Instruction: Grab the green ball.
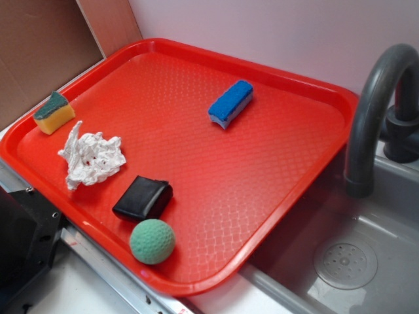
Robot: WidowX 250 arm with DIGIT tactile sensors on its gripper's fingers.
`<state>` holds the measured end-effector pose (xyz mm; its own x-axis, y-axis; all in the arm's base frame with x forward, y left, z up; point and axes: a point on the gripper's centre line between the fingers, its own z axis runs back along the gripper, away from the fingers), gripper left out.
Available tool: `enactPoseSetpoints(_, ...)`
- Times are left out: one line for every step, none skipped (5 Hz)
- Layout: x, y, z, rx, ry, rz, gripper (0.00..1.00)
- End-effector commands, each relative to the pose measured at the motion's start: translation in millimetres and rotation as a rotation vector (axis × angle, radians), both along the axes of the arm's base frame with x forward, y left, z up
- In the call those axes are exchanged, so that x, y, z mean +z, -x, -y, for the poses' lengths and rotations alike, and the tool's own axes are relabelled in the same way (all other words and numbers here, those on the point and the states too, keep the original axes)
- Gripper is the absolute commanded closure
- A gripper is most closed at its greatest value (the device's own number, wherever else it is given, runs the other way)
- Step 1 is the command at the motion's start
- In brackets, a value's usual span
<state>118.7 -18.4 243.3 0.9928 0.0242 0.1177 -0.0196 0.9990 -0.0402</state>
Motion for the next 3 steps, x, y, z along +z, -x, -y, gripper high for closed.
enactPoseSetpoints(0.0, 0.0, 0.0, 0.0, 0.0, 0.0, 0.0)
enactPoseSetpoints(-15.4, -1.8, 45.3, 0.03, 0.058, 0.135, 0.0)
enactPoseSetpoints(-29.0, -1.9, 84.0, -0.014, 0.028, 0.108, 0.0)
